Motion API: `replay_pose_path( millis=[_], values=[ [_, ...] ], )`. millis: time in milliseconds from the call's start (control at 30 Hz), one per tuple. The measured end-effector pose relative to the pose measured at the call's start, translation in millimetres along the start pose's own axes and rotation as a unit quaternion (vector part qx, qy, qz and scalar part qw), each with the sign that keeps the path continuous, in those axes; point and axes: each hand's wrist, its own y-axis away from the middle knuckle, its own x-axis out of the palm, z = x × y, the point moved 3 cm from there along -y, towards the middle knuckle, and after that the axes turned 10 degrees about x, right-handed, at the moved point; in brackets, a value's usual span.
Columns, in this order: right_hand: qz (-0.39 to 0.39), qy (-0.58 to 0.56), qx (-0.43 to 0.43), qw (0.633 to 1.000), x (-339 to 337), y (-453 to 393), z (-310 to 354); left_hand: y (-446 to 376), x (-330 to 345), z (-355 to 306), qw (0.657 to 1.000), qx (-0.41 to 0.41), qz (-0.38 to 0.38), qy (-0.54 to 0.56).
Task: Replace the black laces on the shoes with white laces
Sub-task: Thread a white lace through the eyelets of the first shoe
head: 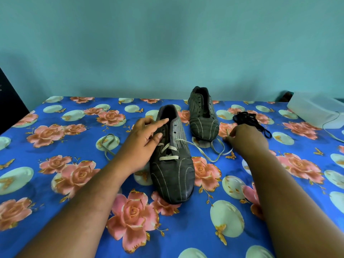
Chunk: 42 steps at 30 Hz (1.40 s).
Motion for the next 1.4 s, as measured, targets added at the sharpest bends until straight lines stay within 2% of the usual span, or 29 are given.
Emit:
replay_pose_path(
  millis=[200,400,467,567,633,667,733,833,900,1000,1233,1400],
  values=[
    [-0.016,-0.055,0.001,0.998,-0.4,0.7,1.2,0.3,-4.3,-0.2,1.0,-0.013,0.006,0.014],
    [-0.071,-0.202,0.007,0.977,-15.1,6.7,2.8,1.8,-10.9,2.5,0.999,-0.032,-0.002,0.028],
    [-0.027,-0.369,-0.008,0.929,-20.0,12.7,12.9,1.7,-12.1,1.0,0.999,-0.032,-0.005,0.026],
    [0.056,-0.616,-0.045,0.784,-35.7,32.6,38.7,2.2,-13.3,-5.0,0.999,-0.026,-0.005,0.029],
    [0.097,-0.668,-0.101,0.731,-45.1,49.0,57.2,3.4,-13.5,-10.9,0.999,-0.022,0.004,0.038],
    [0.118,-0.667,-0.131,0.724,-47.5,57.3,65.2,3.9,-12.4,-14.4,0.999,-0.022,0.011,0.044],
    [0.154,-0.635,-0.178,0.736,-44.3,72.1,77.5,4.8,-8.5,-19.7,0.998,-0.026,0.028,0.058],
    [0.18,-0.553,-0.222,0.783,-32.1,87.5,90.3,5.4,-3.0,-22.1,0.993,-0.026,0.049,0.104],
    [0.159,-0.492,-0.259,0.816,-27.2,94.3,95.9,6.0,-1.5,-21.7,0.988,-0.028,0.062,0.137],
    [0.078,-0.391,-0.335,0.854,-23.3,102.1,100.9,6.3,-2.1,-22.0,0.988,-0.017,0.072,0.135],
    [0.011,-0.336,-0.377,0.863,-23.4,104.8,100.1,7.4,-4.4,-26.4,0.986,-0.036,0.049,0.157],
    [0.008,-0.283,-0.374,0.883,-22.8,101.1,98.8,9.1,-8.2,-23.2,0.985,-0.038,0.05,0.162]
  ],
)
